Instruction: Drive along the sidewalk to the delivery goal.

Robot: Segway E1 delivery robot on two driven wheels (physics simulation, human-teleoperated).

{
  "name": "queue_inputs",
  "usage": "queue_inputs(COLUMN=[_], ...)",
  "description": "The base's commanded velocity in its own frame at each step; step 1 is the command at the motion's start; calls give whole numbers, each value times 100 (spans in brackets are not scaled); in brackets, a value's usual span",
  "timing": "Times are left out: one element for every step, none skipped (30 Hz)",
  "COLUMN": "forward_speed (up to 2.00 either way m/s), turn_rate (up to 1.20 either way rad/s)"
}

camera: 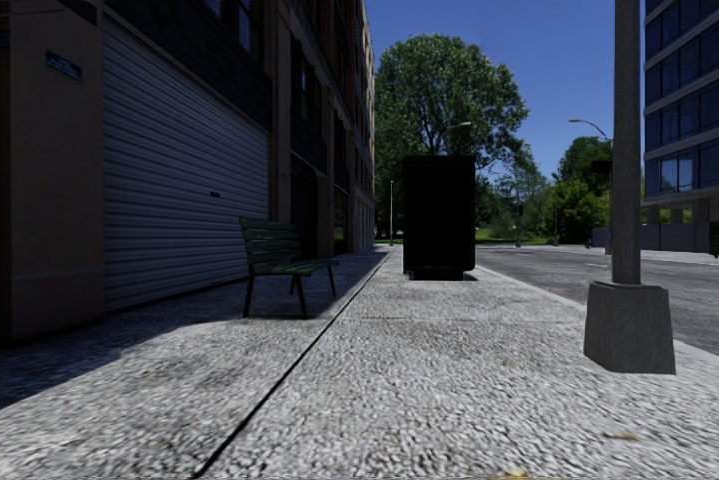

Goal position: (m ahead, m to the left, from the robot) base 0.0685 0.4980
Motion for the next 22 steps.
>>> queue_inputs(forward_speed=[0, 0, 0, 0, 0, 0, 0, 0, 0, 0, 0, 0, 0, 0, 0, 0, 0, 0, 0, 0, 0, 0], turn_rate=[0, 0, 0, 0, 0, 0, 0, 0, 0, 0, 0, 0, 0, 0, 0, 0, 0, 0, 0, 0, 0, 0])
